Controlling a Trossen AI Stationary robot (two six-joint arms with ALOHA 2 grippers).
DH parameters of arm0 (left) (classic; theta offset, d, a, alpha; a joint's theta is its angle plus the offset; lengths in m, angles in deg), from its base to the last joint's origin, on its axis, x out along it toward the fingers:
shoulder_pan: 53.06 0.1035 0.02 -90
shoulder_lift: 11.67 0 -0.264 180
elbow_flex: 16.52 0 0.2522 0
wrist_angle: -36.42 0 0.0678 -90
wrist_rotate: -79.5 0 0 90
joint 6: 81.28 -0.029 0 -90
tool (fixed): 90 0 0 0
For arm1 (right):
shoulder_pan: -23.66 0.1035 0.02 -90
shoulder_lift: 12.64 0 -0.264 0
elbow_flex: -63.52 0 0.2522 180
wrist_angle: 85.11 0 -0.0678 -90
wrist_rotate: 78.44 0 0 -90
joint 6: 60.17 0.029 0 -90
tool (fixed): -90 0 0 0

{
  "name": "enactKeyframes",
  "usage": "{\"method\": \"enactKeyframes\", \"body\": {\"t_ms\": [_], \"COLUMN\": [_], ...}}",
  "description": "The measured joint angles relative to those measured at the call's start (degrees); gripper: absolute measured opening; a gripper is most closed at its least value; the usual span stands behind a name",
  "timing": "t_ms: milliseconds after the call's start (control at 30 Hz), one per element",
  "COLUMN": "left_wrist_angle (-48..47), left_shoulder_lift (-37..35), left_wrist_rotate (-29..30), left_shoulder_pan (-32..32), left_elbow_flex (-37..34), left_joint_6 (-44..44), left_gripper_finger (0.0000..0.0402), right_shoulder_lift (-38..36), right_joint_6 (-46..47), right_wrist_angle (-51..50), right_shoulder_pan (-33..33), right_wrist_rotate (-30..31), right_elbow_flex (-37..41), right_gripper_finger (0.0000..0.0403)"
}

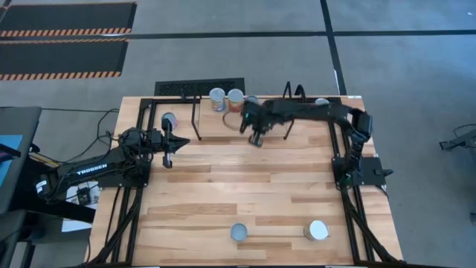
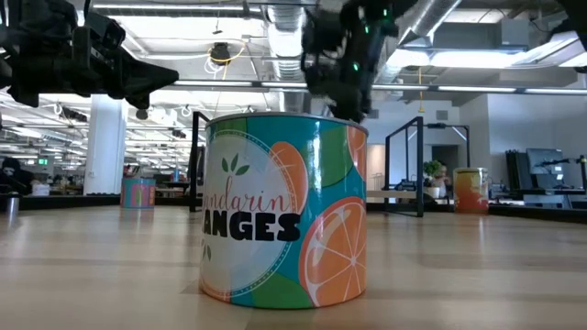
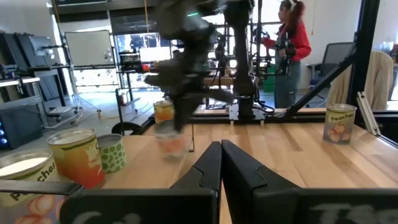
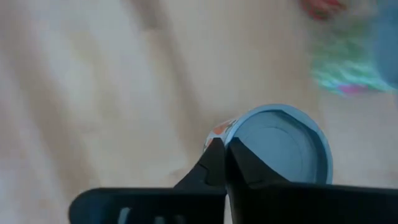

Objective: Pick and place cans onto a shelf
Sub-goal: Put the canned carrots on the shelf

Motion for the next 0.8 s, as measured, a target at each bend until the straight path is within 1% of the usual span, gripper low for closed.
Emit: {"method": "enactKeyframes", "body": {"t_ms": [133,333,433,700,800], "left_wrist_angle": [0.0,0.04,0.04,0.07,0.07], "left_shoulder_lift": [0.01,0.01,0.0,0.01,0.01], "left_wrist_rotate": [0.0,0.0,0.02,0.04,0.36], "left_shoulder_pan": [0.0,0.0,0.0,0.0,-0.01], "left_elbow_flex": [0.0,0.0,0.0,0.0,0.0], "left_joint_6": [0.24,0.22,0.05,0.04,0.04], "left_gripper_finger": [0.0,0.0,0.0,0.0,0.0], "right_shoulder_lift": [0.02,0.07,0.07,0.85,0.76], "right_joint_6": [0.28,1.72,2.32,2.89,2.92], "right_wrist_angle": [1.11,3.21,5.71,7.39,9.66], "right_shoulder_pan": [-6.07,-11.3,-12.63,-15.01,-15.35], "right_wrist_rotate": [0.29,0.2,0.22,0.18,0.44], "right_elbow_flex": [2.01,2.4,2.37,2.43,2.3], "right_gripper_finger": [0.0004,0.0006,0.0006,0.0006,0.0006]}}
